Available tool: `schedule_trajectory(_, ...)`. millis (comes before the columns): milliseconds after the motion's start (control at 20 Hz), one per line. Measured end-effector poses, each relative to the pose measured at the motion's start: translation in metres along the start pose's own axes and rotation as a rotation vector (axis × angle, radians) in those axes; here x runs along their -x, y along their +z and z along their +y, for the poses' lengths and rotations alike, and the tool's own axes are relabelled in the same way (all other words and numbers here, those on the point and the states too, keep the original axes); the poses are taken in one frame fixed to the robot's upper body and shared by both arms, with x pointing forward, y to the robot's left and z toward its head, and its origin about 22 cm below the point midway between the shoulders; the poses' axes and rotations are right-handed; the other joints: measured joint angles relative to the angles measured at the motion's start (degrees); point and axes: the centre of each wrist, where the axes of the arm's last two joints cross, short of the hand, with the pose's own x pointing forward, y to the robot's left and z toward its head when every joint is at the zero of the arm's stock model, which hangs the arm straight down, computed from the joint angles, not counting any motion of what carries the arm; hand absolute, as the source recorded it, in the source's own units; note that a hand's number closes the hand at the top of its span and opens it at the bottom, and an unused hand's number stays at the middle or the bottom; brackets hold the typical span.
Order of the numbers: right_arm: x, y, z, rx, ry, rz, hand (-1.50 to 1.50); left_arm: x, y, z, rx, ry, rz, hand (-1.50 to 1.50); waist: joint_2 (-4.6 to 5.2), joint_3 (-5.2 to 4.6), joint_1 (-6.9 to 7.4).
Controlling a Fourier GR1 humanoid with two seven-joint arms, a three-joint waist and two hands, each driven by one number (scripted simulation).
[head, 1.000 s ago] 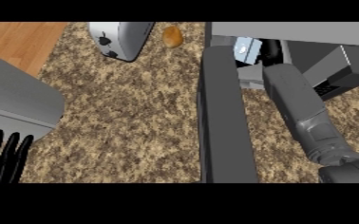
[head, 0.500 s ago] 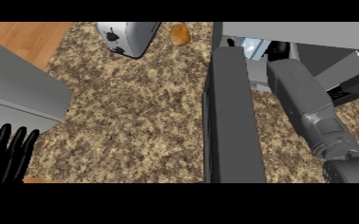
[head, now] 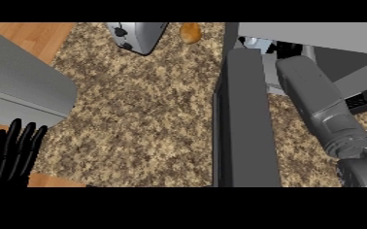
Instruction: Pick up the milk, place it into the microwave and close the microwave
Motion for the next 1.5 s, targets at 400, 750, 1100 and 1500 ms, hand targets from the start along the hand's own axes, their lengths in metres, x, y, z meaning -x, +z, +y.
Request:
schedule_trajectory(400, -0.007, 0.005, 0.013, -0.057, -0.027, 0.084, -1.5, 0.005, -0.01, -0.006, 0.025, -0.002, 0.0, -1.5, 0.52, 0.13, 0.61)
schedule_trajectory(750, -0.006, 0.008, 0.015, -0.122, -0.116, 0.118, -1.5, 0.008, -0.016, -0.014, 0.046, 0.0, 0.001, -1.5, 0.59, 0.23, -0.04)
schedule_trajectory(1100, -0.001, 0.01, 0.013, -0.143, -0.154, 0.15, -1.5, 0.007, -0.02, -0.022, 0.065, -0.005, -0.001, -1.5, 0.09, 0.2, -0.35)
schedule_trajectory(1500, 0.016, 0.017, 0.001, -0.151, -0.177, 0.151, -1.5, 0.011, -0.022, -0.035, 0.072, 0.001, 0.016, -1.5, -0.51, 0.19, -1.51)
